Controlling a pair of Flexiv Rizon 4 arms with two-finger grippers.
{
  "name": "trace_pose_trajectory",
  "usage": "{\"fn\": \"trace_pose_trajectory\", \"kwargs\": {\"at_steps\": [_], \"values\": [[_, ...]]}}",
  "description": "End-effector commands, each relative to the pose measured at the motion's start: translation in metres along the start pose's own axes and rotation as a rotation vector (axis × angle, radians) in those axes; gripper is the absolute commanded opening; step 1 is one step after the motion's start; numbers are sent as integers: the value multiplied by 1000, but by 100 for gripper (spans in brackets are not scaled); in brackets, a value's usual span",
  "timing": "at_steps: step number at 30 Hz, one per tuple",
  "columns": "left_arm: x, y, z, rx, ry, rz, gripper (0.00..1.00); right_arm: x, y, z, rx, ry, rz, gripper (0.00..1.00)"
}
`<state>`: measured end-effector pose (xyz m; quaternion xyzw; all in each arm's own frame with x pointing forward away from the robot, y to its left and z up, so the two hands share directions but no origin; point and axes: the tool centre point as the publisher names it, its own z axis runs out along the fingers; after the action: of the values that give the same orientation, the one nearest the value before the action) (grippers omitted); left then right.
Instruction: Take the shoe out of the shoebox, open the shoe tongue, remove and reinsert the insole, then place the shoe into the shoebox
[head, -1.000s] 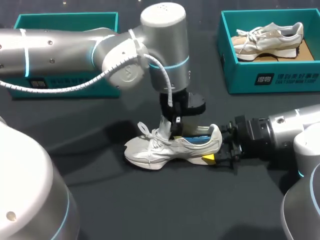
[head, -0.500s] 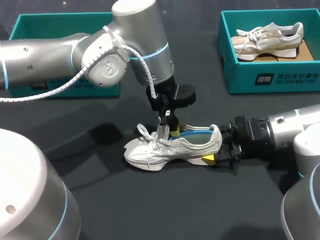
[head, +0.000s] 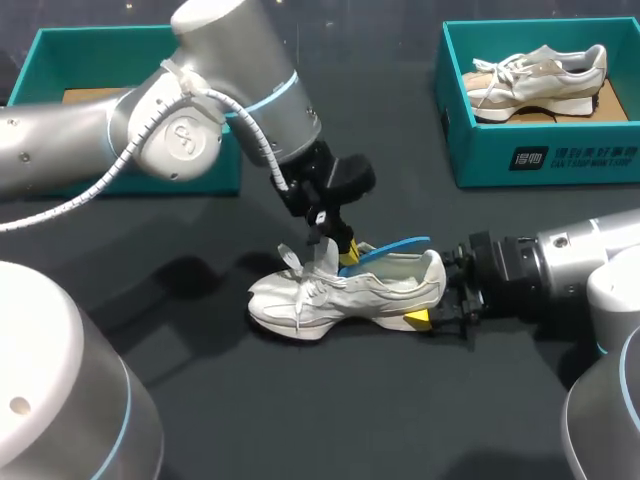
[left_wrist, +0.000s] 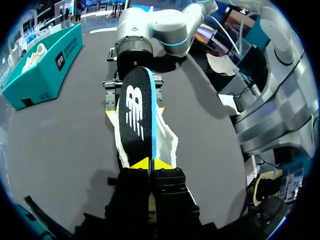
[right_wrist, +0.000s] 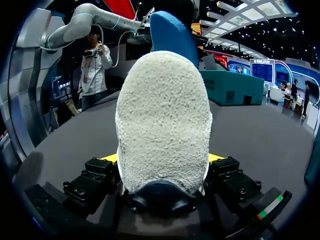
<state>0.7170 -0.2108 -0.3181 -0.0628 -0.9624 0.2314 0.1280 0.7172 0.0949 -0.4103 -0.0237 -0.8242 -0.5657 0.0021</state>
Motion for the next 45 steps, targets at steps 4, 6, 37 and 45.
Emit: {"fn": "trace_pose_trajectory", "kwargs": {"at_steps": [4,6,37,45], "values": [[2,-11,8,-13,-40,-27,0,2,1,1,4,-1,0,0],[-1,-17,13,-29,-62,-46,0,2,1,1,4,-1,0,0],[-2,-46,9,79,-350,-29,85,2,1,1,4,-1,0,0],[-8,-48,11,128,-364,-28,79,2,1,1,4,-1,0,0]]}}
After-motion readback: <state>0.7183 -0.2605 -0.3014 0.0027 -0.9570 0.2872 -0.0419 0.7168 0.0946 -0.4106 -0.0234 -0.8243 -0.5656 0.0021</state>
